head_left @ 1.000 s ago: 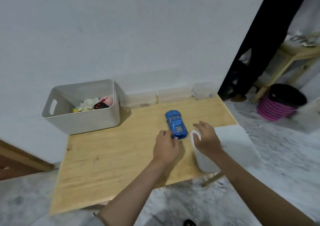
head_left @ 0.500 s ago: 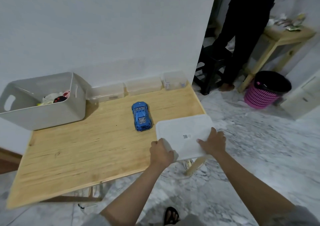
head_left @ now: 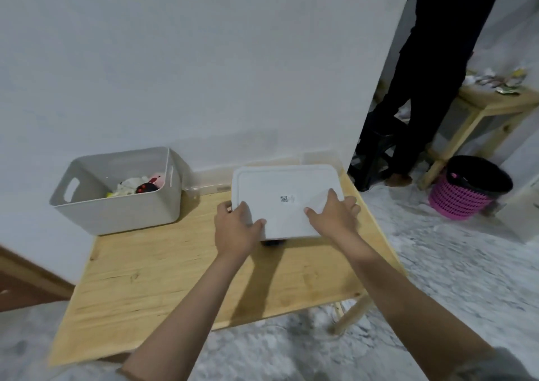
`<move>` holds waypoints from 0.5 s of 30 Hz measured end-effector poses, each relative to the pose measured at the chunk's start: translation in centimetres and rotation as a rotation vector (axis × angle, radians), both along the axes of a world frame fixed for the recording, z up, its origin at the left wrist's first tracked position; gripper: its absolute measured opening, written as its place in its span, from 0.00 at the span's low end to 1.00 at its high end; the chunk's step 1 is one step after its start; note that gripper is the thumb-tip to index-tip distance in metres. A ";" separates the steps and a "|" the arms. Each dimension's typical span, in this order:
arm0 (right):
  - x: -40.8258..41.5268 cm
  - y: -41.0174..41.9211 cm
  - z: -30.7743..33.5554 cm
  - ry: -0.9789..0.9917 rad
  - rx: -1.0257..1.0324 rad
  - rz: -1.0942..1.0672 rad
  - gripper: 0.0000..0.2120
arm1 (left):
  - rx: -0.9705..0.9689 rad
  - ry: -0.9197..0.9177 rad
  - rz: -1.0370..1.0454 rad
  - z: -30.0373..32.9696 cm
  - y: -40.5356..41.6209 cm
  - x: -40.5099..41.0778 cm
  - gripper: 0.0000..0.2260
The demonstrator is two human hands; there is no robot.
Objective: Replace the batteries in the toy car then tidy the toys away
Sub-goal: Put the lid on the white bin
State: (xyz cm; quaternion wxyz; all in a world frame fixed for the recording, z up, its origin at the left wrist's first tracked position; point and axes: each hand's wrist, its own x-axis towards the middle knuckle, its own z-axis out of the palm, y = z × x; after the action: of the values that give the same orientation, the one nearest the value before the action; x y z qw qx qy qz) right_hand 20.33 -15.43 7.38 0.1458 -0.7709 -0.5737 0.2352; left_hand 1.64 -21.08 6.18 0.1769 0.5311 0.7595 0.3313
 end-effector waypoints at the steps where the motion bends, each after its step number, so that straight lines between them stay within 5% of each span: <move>1: -2.3 0.3 0.7 0.000 0.008 0.028 0.35 | 0.022 0.002 0.025 0.7 -0.1 -2.3 0.18; 15: -36.7 2.1 3.7 0.066 0.106 0.390 0.26 | -0.001 0.046 0.313 4.1 -0.3 -36.4 0.16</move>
State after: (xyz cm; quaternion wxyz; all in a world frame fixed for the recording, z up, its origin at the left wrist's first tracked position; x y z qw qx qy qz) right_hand -16.35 -13.38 11.13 0.1565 -0.6284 -0.7184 0.2538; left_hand -34.74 -21.41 10.31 0.1062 0.4135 0.8370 0.3422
